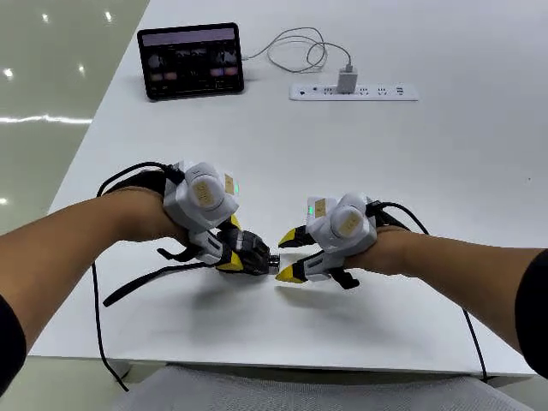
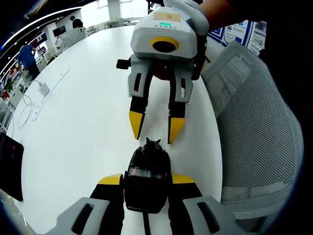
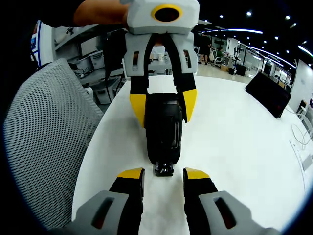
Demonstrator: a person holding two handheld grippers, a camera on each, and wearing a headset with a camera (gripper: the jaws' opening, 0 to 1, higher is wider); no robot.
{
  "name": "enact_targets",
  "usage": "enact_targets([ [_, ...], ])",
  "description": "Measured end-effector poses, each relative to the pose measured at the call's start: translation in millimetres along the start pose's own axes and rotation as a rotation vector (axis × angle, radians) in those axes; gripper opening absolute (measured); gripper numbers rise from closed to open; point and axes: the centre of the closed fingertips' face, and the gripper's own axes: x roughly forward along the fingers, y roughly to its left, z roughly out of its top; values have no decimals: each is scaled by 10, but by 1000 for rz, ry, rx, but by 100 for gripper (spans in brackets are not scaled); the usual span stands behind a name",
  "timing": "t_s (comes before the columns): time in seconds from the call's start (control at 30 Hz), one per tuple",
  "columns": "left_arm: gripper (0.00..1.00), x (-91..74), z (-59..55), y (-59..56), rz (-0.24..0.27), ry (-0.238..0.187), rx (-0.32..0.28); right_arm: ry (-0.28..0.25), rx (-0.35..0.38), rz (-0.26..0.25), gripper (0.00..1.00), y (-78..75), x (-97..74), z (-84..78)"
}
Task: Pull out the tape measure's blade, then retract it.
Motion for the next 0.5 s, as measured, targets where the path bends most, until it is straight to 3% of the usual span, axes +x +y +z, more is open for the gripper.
enact_targets([
  [0.1,30,1,-1,6,6,-8,-12,8,21,12,24,-3,57,-27],
  [0.2,30,-1,2,3,8,-17,-19,-2,36,-10,18,-52,102,5],
  [0.4,30,-5,0,2,7,-17,-18,30,-17,18,14,4,171,-12],
  [0.5,30,-11,-5,10,12,-17,-25,18,5,27,11,8,140,-22],
])
